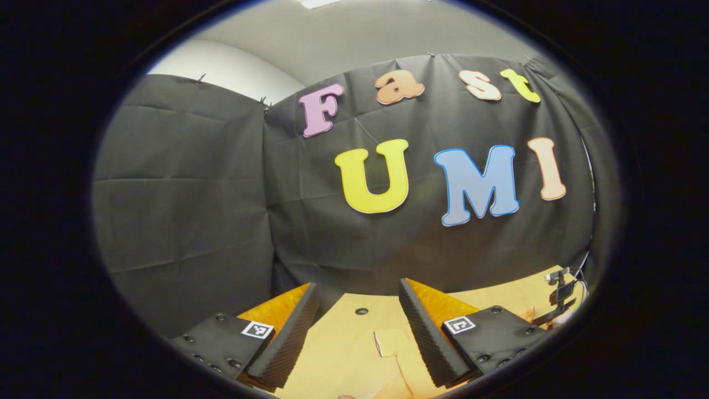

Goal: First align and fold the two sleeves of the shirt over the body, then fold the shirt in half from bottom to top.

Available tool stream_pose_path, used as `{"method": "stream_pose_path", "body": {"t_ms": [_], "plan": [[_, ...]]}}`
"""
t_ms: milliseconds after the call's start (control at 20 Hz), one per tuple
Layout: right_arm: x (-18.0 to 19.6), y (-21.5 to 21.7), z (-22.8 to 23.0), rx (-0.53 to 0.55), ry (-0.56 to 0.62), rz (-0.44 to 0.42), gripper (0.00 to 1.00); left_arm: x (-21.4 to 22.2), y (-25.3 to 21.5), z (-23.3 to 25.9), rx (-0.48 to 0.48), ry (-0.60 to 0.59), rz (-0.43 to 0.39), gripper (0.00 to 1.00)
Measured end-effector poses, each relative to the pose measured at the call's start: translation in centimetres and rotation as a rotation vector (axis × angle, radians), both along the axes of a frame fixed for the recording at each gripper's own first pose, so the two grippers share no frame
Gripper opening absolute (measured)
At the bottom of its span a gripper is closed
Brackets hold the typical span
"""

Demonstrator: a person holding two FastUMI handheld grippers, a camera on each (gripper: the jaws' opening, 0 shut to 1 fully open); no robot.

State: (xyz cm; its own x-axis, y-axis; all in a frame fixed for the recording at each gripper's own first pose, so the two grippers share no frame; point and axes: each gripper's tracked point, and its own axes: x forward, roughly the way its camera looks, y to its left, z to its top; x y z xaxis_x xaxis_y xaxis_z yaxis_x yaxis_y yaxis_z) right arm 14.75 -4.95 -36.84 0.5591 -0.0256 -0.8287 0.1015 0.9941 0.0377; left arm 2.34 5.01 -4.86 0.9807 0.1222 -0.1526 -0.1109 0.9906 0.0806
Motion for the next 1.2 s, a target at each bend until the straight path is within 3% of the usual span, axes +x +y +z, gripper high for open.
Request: {"method": "stream_pose_path", "body": {"t_ms": [150, 200, 350, 400, 450, 600, 850, 1200], "plan": [[1.2, 1.0, 2.0, -0.013, -0.050, 0.016, 0.00, 0.1, 0.4, 0.3, 0.005, -0.011, 0.008, 0.96], [1.7, 1.7, 2.8, -0.016, -0.069, 0.034, 0.00, -0.1, 0.8, 0.2, 0.000, -0.013, 0.012, 1.00], [2.9, 5.1, 5.1, -0.030, -0.127, 0.117, 0.00, -0.1, 1.5, -0.2, -0.010, -0.007, 0.024, 0.96], [3.2, 6.6, 5.8, -0.038, -0.143, 0.156, 0.00, 0.0, 1.7, -0.3, -0.011, -0.005, 0.029, 1.00], [3.5, 8.1, 6.2, -0.050, -0.158, 0.200, 0.00, 0.0, 2.0, -0.4, -0.011, -0.004, 0.034, 0.96], [3.7, 13.2, 7.1, -0.104, -0.193, 0.360, 0.00, -0.1, 3.1, -0.5, -0.006, -0.005, 0.052, 1.00], [2.0, 20.3, 5.4, -0.154, -0.171, 0.576, 0.00, -0.9, 4.8, -1.1, -0.004, 0.008, 0.083, 1.00], [0.4, 22.4, 3.5, -0.120, -0.112, 0.630, 0.04, -1.2, 6.5, -2.4, 0.005, 0.033, 0.102, 1.00]]}}
